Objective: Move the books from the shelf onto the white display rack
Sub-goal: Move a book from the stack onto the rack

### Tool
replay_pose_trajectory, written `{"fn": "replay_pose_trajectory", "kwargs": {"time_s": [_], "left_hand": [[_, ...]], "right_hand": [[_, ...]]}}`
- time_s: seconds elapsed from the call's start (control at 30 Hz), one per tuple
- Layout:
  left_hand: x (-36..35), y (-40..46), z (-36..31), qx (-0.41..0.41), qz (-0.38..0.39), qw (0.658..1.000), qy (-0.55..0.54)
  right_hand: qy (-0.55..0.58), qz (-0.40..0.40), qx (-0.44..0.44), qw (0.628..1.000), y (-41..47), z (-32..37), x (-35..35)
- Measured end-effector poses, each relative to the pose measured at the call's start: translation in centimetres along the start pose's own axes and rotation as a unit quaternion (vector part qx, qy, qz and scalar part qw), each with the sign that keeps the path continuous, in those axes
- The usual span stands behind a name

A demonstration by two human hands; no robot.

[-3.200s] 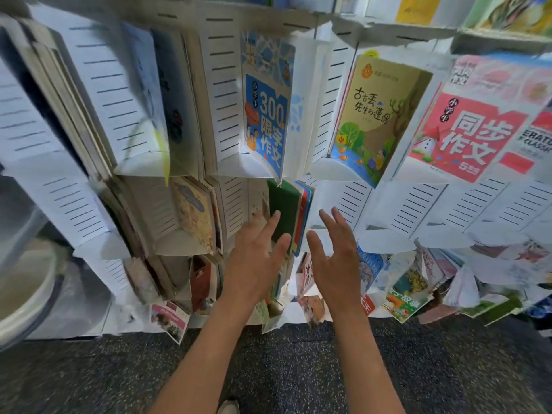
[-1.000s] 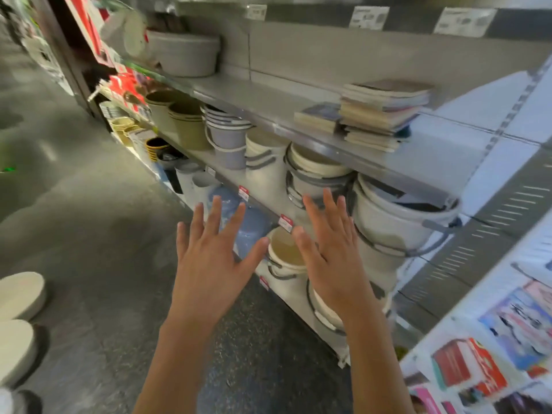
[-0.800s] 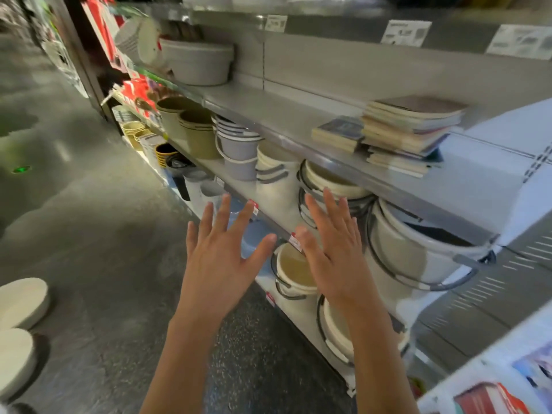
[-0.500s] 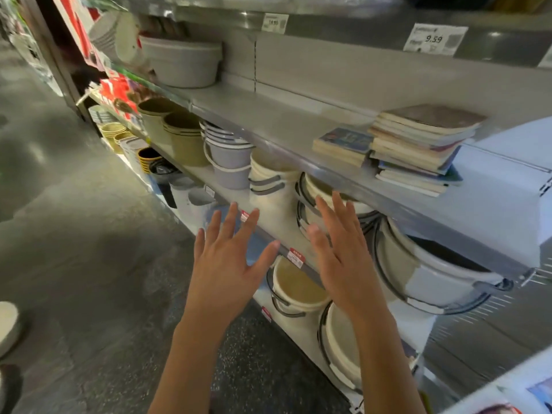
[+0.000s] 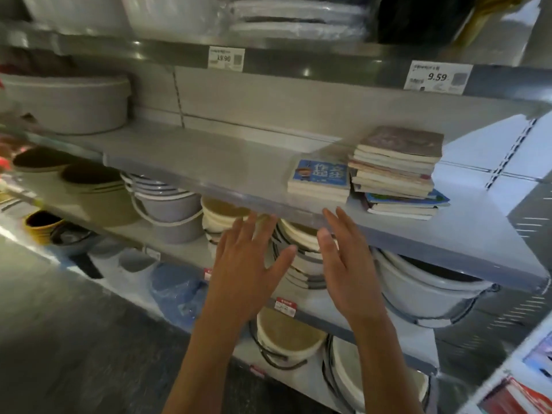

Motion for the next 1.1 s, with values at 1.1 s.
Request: {"fn": "replay_pose_trajectory", "kwargs": {"time_s": [1.1], "left_hand": [[-14.4, 26.7, 2.9, -0.025, 0.174, 0.98, -0.092]], "right_hand": [[-0.231, -0.182, -0.116, 0.949, 20.2, -11.3, -6.5]]}}
Point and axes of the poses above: each hand's wrist, its own y-axis towards the middle knuckle, its own x-axis out of the back of the hand, z = x × y, the point moved 1 cm from there along y, towards the middle knuckle, and after that the axes turned 6 degrees about y, right-handed, at the moved point
